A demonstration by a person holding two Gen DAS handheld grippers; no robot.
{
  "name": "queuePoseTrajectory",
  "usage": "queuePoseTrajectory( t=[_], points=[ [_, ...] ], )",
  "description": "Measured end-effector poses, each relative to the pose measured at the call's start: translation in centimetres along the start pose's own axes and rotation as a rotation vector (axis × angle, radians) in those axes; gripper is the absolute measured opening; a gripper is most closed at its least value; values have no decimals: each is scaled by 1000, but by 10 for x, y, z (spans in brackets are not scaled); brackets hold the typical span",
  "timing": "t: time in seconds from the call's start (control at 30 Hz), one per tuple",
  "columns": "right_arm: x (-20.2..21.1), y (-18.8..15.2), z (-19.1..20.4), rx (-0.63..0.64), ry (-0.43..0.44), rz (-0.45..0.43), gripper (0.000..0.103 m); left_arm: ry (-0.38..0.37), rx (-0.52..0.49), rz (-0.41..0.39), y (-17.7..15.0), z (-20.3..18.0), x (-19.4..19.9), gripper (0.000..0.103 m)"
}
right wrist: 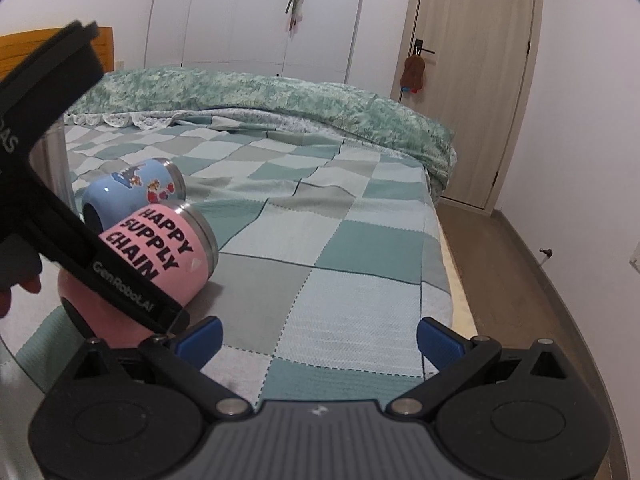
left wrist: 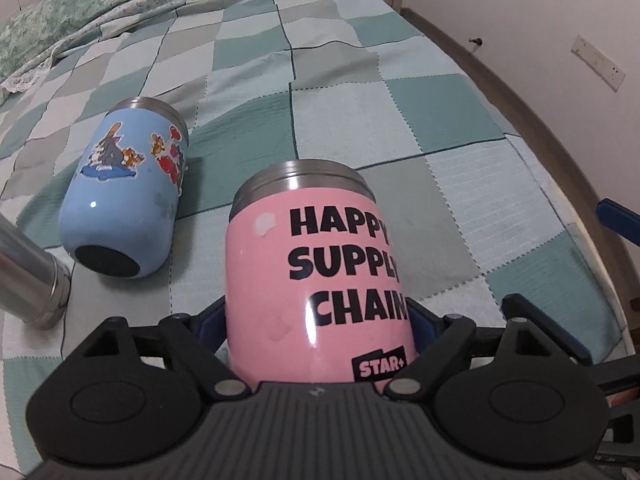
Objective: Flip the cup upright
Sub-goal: 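Lift the pink tumbler with the right tool and swing it toward the left tool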
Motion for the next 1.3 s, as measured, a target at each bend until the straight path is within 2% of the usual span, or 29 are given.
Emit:
queuePoseTrajectory(
  t=[0.2,0.37,0.63,0.8,1.03,1.2,1.3],
  points=[
    [27,10,5,2,-9,-17,103,-29,31,-26,-8,8,26,88],
    [63,18,23,2,-7,-33,103,-55,44,-58,-26,15,69,88],
    [128,21,74,7,26,-43,103,-86,84,-103,-81,36,147,88],
    [159,13,110,-1,63,-25,103,-77,114,-101,-119,58,176,88],
    [184,-8,150,-14,104,18,103,-49,175,-81,-164,87,190,88],
    [192,-20,173,-7,119,41,103,-14,205,-74,-186,99,183,88],
    [194,-24,182,4,116,56,103,-19,217,-58,-196,102,174,88]
  ],
)
Point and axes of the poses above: each gripper's, at about its wrist camera, not at the fingertips, and x roughly against the way its jaws point, z to its left, y to its top, the point moved 1 cm from there along -x, roughly the way its jaws point, and after that the axes turned 11 degrees about -z, right-handed, at the moved point
